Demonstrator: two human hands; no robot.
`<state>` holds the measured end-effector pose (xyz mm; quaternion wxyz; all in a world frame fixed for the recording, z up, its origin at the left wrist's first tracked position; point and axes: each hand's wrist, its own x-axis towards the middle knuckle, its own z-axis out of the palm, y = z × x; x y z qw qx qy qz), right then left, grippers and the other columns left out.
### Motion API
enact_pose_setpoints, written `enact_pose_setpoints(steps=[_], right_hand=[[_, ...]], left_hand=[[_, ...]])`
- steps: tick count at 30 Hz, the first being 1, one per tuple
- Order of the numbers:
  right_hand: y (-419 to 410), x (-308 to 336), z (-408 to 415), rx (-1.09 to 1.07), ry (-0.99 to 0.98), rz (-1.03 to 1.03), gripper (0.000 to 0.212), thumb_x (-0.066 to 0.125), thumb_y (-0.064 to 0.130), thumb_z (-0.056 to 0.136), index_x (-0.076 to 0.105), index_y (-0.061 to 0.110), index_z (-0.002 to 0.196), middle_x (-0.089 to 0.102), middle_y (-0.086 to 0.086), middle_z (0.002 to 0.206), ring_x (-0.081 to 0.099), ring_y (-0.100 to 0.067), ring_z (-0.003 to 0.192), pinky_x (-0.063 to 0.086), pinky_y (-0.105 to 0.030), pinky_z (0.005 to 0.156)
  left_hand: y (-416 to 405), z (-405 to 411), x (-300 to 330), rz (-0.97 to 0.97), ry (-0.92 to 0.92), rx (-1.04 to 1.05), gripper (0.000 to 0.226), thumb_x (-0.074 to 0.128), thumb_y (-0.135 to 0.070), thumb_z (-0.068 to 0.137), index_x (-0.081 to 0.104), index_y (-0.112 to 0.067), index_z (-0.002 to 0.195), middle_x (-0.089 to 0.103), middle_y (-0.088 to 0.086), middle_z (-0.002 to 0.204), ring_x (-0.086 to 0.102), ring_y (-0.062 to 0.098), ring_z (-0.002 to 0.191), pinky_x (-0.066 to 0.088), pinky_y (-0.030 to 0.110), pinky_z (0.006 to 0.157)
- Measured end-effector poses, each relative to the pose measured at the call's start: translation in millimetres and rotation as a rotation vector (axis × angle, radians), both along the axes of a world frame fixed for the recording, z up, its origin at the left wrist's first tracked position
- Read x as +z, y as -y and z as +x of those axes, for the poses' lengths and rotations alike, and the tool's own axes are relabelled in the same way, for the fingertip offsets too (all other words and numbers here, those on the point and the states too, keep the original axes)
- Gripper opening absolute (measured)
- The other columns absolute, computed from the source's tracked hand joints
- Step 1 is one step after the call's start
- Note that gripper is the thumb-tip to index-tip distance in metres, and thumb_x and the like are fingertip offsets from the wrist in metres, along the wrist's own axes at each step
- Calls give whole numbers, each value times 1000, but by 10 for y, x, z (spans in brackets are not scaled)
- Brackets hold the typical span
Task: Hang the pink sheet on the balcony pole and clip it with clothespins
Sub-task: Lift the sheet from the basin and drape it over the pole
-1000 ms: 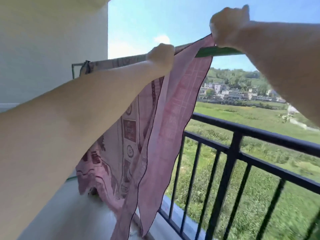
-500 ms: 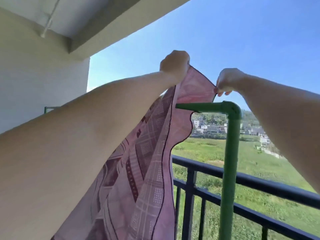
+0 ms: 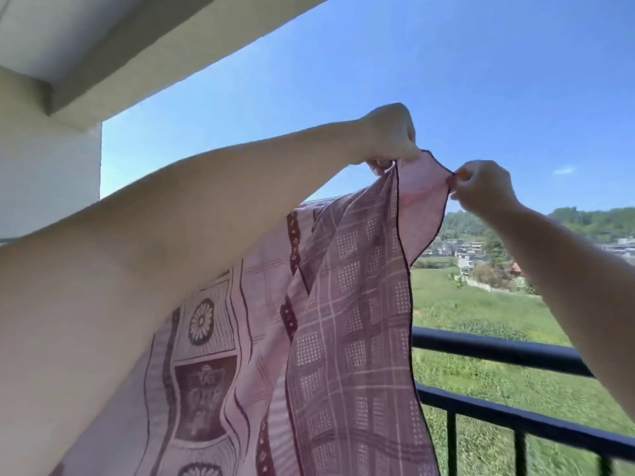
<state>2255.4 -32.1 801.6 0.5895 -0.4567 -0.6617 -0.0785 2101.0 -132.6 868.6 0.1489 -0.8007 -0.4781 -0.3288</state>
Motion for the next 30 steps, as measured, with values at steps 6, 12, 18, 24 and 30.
enact_pose_setpoints(steps=[6,12,18,24,30], right_hand=[[275,-286,141,448,-335,-317,15,52,15,86,54,11,72,61,-9,75,63,-25,71,48,-36,70],[612,-783,195,464,-37,-473,12,58,11,87,62,3,79,60,-6,74,55,-19,70,46,-27,61],[920,-479,75,327,-120,-177,40,32,-16,79,61,1,101,65,-23,98,61,-29,83,51,-37,72],[1407,-246,-1019,271,155,226,29,41,4,84,62,20,96,67,1,94,59,-15,94,46,-26,83],[1449,-660,-2384,193,501,217,27,39,21,93,55,21,115,60,-1,117,52,-21,110,33,-42,99]], left_hand=[[246,438,-319,-99,27,-133,9,61,-11,80,61,-5,74,45,6,50,42,5,26,42,20,37],[283,194,-885,-373,116,-248,26,56,-26,90,60,-5,105,64,9,80,62,16,61,55,30,60],[454,-649,-897,-177,347,-263,20,51,-20,92,68,-9,93,62,1,72,60,13,63,55,28,69],[559,-1557,-1125,-3,624,-186,21,47,-16,94,66,-10,86,57,2,66,55,10,54,53,23,54],[945,-2796,-1486,61,696,-22,23,44,-16,95,65,-6,94,58,3,67,55,14,57,51,23,54]])
